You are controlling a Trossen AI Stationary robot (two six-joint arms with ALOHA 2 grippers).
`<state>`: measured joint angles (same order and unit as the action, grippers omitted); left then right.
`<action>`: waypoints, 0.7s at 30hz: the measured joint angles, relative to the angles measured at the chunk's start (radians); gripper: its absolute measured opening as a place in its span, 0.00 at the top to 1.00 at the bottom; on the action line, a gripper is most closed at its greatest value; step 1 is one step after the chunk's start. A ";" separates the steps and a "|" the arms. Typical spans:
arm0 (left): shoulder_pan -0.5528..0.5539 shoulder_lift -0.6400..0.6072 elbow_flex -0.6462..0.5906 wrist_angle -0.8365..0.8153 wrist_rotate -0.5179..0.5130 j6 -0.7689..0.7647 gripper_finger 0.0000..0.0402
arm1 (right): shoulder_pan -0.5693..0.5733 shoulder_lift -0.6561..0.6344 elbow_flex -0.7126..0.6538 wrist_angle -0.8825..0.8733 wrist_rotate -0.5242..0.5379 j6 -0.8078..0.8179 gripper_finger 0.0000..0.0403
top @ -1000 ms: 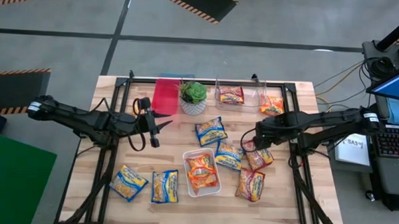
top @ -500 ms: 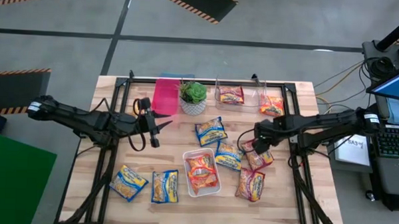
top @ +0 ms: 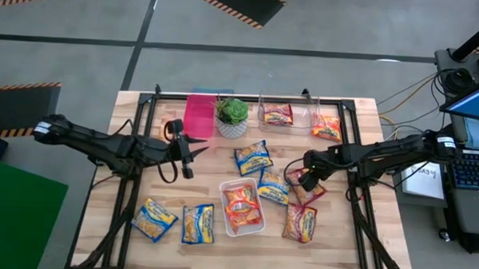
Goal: Sort Maruchan noodles
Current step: Put the red noodle pack into the transparent bin
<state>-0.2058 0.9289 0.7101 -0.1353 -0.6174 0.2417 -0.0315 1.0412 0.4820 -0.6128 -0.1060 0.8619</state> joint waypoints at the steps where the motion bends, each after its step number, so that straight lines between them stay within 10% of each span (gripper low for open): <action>1: 0.000 0.003 0.000 0.000 0.000 0.000 0.81 | 0.000 0.000 0.000 0.000 0.000 0.000 0.61; 9: 0.000 0.021 0.000 -0.001 0.001 0.000 0.82 | 0.001 -0.004 0.000 0.022 -0.006 -0.043 0.94; 21: 0.000 0.018 0.000 0.000 0.000 0.005 0.82 | 0.001 -0.046 0.179 0.024 0.073 -0.056 0.97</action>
<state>-0.2058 0.9474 0.7097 -0.1352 -0.6174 0.2462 -0.0307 0.9951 0.6615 -0.5888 -0.0334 0.8064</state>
